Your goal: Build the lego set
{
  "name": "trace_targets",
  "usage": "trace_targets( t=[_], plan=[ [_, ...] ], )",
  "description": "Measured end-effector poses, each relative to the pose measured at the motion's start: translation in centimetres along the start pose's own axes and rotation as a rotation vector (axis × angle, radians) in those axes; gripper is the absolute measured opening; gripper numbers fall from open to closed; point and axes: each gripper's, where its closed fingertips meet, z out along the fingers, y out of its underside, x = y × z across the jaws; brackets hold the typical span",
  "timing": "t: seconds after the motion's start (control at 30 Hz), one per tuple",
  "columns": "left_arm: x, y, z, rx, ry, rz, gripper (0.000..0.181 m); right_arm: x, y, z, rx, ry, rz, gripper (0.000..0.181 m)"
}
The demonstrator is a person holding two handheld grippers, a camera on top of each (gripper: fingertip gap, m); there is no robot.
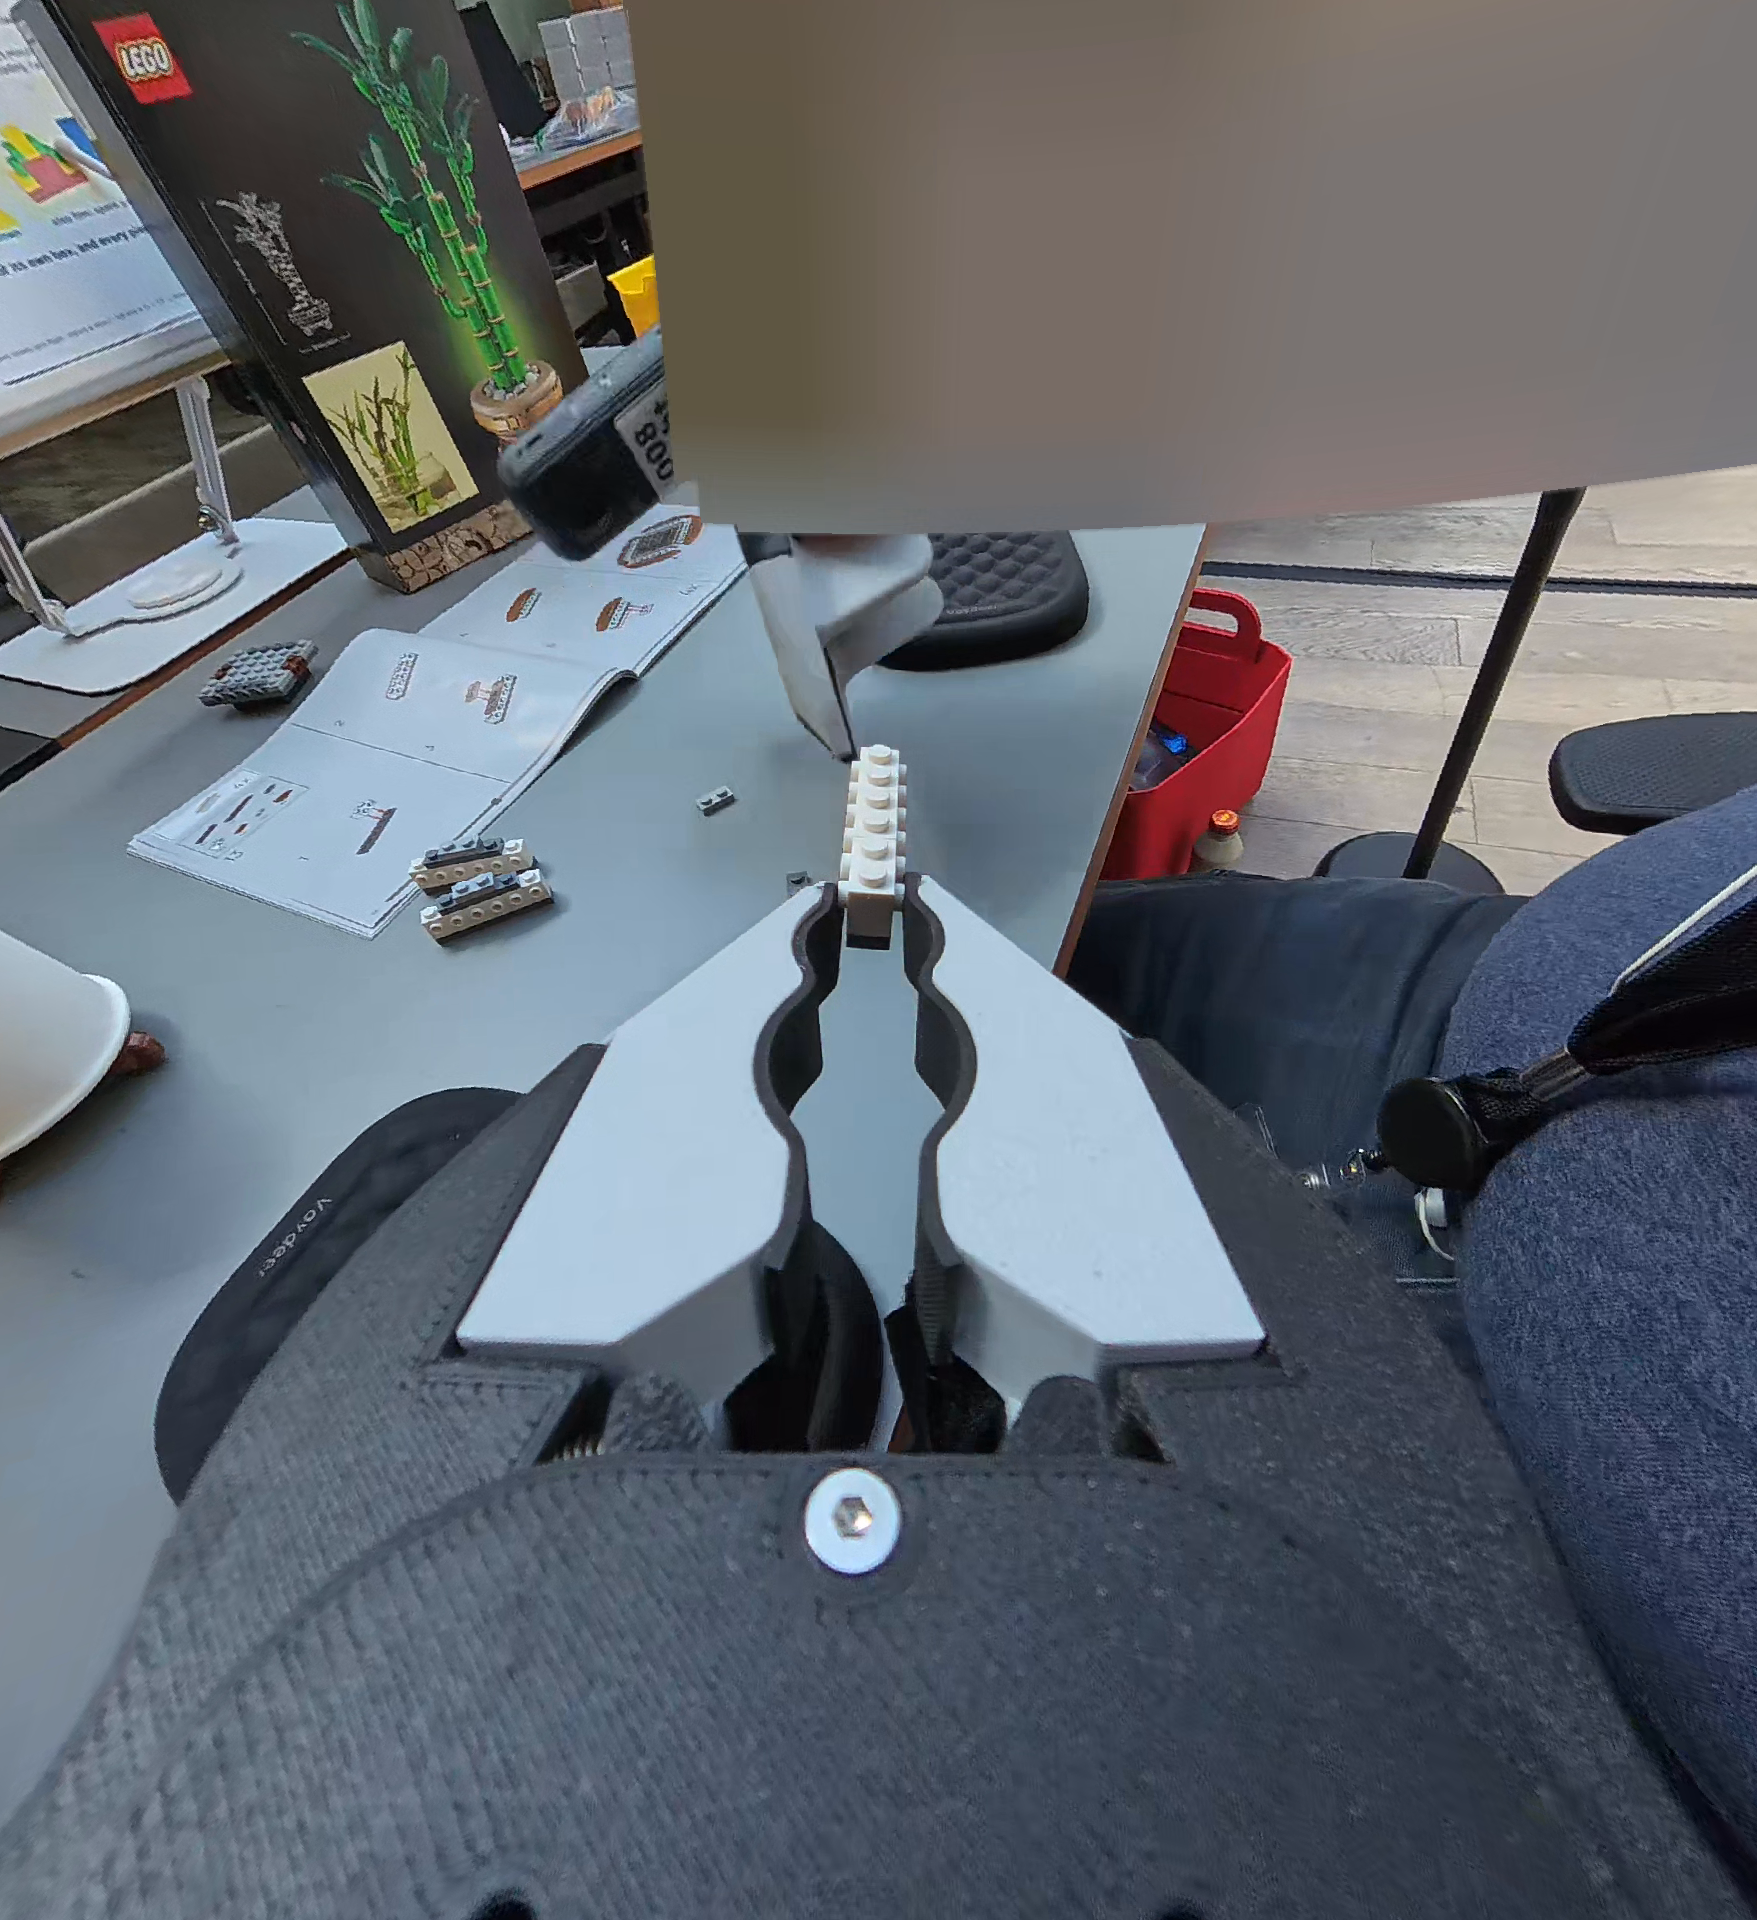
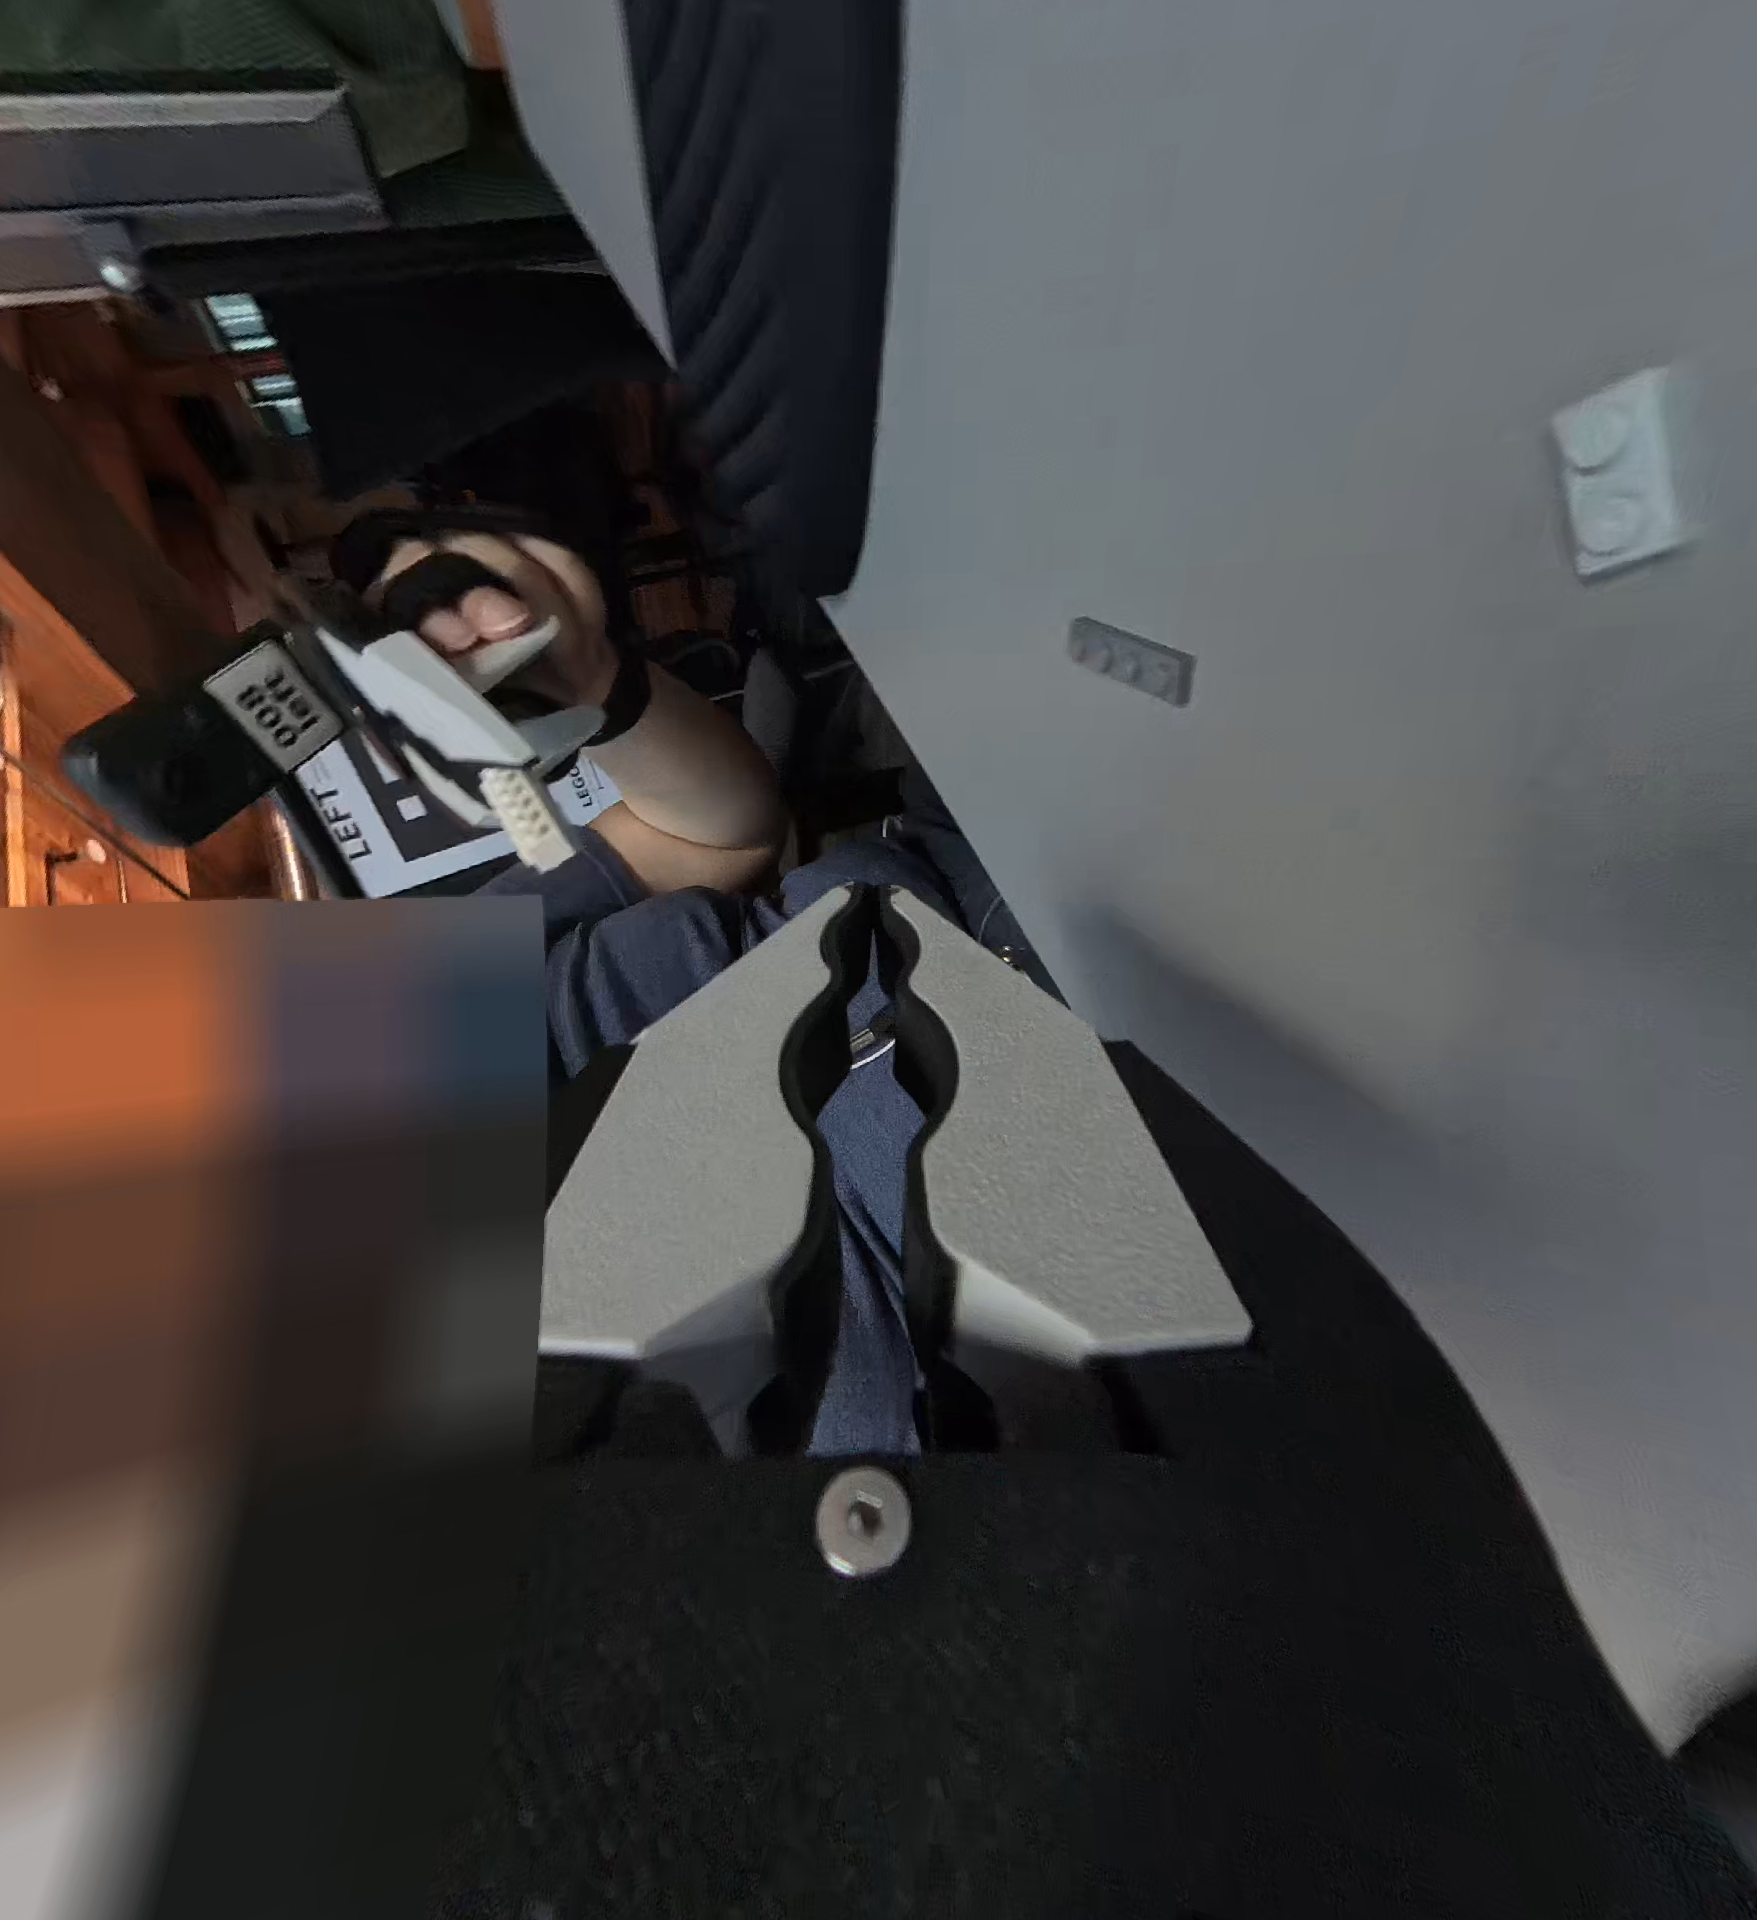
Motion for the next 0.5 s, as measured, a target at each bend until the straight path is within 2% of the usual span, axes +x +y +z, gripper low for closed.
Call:
trace_targets(
  t=[0.07, 0.1, 0.13, 0.2, 0.23, 0.27, 0.33, 0.37, 0.43, 0.5],
  plan=[
    [-0.5, 0.3, -0.4, -0.002, -0.032, 0.014, 0.009, -3.7, 0.2, -1.2, 0.118, -0.187, -0.288, 0.0],
    [-0.8, 0.4, -0.6, -0.001, -0.047, 0.016, 0.009, -5.0, 0.4, -2.1, 0.215, -0.218, -0.493, 0.0],
    [-1.0, 0.6, -0.7, 0.0, -0.054, 0.012, 0.009, -5.4, 0.5, -2.9, 0.33, -0.17, -0.72, 0.0],
    [-1.3, 1.0, -0.7, -0.002, -0.053, -0.006, 0.009, -5.2, -0.1, -4.1, 0.62, 0.024, -1.079, 0.0],
    [-1.5, 1.2, -0.6, -0.002, -0.049, -0.019, 0.009, -5.3, -0.1, -4.2, 0.73, 0.078, -1.203, 0.0],
    [-1.7, 1.4, -0.5, -0.004, -0.042, -0.034, 0.009, -5.7, 0.4, -3.5, 0.763, 0.055, -1.285, 0.0],
    [-2.2, 1.6, -0.1, -0.007, -0.033, -0.059, 0.009, -5.2, 1.3, -0.8, 0.611, -0.009, -1.262, 0.006],
    [-2.4, 1.7, 0.1, -0.012, -0.028, -0.068, 0.009, -4.3, 1.6, 0.5, 0.504, 0.002, -1.283, 0.018],
    [-2.5, 2.1, 0.6, -0.046, -0.007, -0.082, 0.009, -2.7, 0.5, 1.7, 0.403, 0.162, -1.368, 0.022],
    [-2.0, 2.8, 1.1, -0.103, 0.028, -0.076, 0.009, -2.9, -0.5, 2.1, 0.356, 0.326, -1.534, 0.022]
  ],
)
